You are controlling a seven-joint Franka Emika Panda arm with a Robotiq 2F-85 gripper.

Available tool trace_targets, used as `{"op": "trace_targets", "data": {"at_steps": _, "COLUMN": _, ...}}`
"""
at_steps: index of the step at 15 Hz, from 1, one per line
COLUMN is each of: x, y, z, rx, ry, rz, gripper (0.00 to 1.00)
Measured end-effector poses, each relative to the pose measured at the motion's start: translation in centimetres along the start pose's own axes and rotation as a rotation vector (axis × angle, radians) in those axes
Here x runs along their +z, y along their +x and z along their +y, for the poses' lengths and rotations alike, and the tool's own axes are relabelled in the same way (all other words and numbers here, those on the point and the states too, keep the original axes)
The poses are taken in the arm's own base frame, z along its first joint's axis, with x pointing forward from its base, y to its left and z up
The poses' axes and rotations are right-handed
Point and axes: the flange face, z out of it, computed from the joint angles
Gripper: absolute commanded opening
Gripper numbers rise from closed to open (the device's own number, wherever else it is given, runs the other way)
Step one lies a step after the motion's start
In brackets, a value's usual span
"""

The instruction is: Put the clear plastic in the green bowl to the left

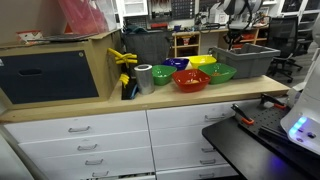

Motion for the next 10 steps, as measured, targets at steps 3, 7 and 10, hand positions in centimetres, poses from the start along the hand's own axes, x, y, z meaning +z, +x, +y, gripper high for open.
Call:
{"op": "trace_targets", "data": {"at_steps": 3, "x": -2.8, "y": -0.5, "z": -0.8, "rx": -0.055, "ry": -0.018, "rz": 0.0, "gripper": 0.0}}
{"op": "trace_targets", "data": {"at_steps": 7, "x": -7.1, "y": -2.6, "z": -3.3, "rx": -0.131, "ry": -0.045, "rz": -0.022, "gripper": 0.0}}
{"op": "trace_targets", "data": {"at_steps": 10, "x": -9.6, "y": -5.3, "z": -6.1, "rx": -0.211, "ry": -0.059, "rz": -0.051, "gripper": 0.0}}
